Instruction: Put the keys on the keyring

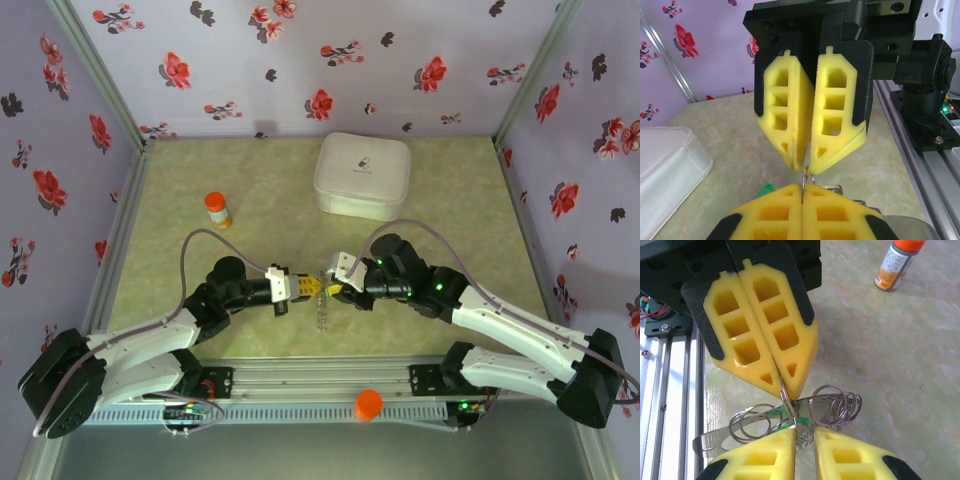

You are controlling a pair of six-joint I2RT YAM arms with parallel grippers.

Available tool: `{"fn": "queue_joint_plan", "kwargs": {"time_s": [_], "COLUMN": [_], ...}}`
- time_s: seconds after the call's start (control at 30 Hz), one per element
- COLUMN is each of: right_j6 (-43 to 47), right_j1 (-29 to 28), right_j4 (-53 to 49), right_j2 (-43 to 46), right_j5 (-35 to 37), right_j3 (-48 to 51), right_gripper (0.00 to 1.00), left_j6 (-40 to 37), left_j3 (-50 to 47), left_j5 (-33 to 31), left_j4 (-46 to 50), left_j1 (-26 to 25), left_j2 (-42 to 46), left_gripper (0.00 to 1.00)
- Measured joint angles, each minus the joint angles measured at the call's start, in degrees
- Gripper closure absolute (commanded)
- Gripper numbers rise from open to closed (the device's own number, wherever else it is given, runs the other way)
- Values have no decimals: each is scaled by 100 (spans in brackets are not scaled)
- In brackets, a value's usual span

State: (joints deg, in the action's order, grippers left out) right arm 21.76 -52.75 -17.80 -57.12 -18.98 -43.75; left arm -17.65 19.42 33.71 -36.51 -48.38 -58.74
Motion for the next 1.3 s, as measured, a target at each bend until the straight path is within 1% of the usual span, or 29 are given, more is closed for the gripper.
{"fn": "queue_joint_plan", "kwargs": {"time_s": [0.2, 0.43, 0.97, 1.03, 1.07, 1.13, 1.2, 1.3], "right_j6": [0, -57, -63, -83, -103, -129, -140, -129], "right_j1": [0, 0, 0, 0, 0, 0, 0, 0], "right_j4": [0, -26, -221, -214, -203, -133, -50, 52], "right_j2": [-76, -118, -374, -345, -297, -151, 50, 232], "right_j5": [-35, -76, -74, -76, -76, -61, -42, -63], "right_j3": [0, -2, -177, -175, -155, -79, 39, 164], "right_gripper": [86, 100, 100, 91, 84, 76, 71, 70], "left_j6": [22, 44, 243, 243, 243, 240, 240, 243], "left_j3": [0, 0, -9, -9, -9, -9, -9, -9], "left_j5": [31, 42, 199, 205, 219, 273, 326, 369], "left_j4": [0, 0, -105, -127, -155, -249, -330, -420], "left_j1": [0, 0, 0, 0, 0, 0, 0, 0], "left_j2": [0, 0, 0, 0, 0, -2, -15, -81], "left_gripper": [100, 100, 100, 100, 100, 100, 100, 100]}}
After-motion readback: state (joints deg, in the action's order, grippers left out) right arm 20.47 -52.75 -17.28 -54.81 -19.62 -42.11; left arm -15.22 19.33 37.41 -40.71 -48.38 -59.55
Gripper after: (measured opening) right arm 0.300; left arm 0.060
